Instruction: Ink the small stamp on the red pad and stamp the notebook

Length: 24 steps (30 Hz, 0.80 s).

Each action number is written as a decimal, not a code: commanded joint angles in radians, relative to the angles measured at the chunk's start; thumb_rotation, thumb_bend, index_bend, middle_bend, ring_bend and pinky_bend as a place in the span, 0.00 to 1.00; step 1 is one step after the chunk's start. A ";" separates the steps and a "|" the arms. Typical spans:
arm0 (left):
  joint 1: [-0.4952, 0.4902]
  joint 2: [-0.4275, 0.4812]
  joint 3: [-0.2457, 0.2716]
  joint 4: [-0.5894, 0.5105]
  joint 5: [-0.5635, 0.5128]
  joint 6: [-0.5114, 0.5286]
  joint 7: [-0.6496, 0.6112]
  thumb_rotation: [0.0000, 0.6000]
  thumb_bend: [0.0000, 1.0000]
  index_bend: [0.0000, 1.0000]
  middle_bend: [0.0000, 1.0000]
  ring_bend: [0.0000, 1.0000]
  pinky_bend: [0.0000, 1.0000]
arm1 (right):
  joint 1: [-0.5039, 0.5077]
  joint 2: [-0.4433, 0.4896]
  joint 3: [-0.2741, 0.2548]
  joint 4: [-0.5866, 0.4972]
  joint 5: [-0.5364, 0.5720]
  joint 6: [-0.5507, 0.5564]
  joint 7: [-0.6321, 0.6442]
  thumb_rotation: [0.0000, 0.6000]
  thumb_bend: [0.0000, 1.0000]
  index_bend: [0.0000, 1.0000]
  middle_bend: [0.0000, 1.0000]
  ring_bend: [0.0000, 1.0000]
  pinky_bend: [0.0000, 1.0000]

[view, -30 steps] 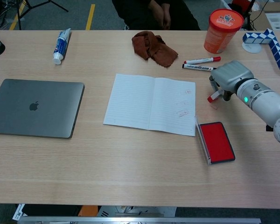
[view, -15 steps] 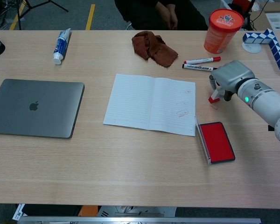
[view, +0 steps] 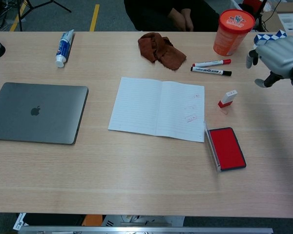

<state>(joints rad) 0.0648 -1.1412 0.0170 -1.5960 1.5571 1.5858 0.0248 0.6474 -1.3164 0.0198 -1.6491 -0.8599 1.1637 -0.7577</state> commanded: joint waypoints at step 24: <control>0.005 -0.011 -0.002 -0.012 0.038 0.051 0.001 1.00 0.29 0.00 0.00 0.00 0.02 | -0.403 0.189 -0.038 -0.087 -0.361 0.399 0.363 1.00 0.28 0.41 0.42 0.31 0.29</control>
<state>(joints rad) 0.0698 -1.1522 0.0148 -1.6081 1.5949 1.6365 0.0259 0.2461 -1.1271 -0.0209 -1.7355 -1.2182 1.5651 -0.3924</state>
